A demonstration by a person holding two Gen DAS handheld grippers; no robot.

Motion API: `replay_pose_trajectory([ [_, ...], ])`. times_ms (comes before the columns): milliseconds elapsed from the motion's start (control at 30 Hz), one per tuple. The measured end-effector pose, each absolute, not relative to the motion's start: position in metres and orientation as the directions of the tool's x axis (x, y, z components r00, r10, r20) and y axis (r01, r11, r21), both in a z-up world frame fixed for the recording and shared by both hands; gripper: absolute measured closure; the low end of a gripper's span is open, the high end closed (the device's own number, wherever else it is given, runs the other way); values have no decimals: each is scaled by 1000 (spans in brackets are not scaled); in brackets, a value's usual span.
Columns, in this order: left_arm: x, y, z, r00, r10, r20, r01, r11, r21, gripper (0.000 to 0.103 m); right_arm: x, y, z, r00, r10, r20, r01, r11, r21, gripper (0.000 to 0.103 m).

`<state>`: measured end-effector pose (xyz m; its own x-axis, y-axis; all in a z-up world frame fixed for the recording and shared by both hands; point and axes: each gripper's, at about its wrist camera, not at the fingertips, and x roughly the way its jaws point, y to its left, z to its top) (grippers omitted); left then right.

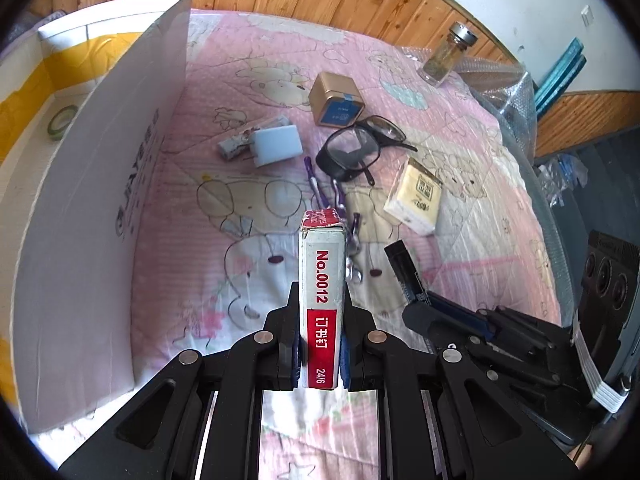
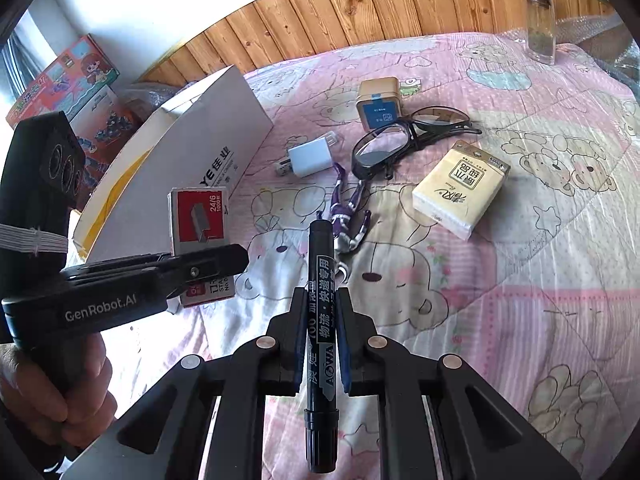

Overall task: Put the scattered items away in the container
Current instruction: 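Lift the staple box and marker and carry them toward the white box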

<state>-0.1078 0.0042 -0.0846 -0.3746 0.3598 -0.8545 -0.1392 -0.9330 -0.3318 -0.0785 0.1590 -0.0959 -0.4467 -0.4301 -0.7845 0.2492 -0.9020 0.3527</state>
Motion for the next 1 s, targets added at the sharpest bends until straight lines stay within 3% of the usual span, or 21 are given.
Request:
replay_pose_trajectory([
  [1000,-32,-2,-20,-509,239,-827,-144,-971,-192,88,-7,146,-51,-517,-437,-736,325,-896,304,89],
])
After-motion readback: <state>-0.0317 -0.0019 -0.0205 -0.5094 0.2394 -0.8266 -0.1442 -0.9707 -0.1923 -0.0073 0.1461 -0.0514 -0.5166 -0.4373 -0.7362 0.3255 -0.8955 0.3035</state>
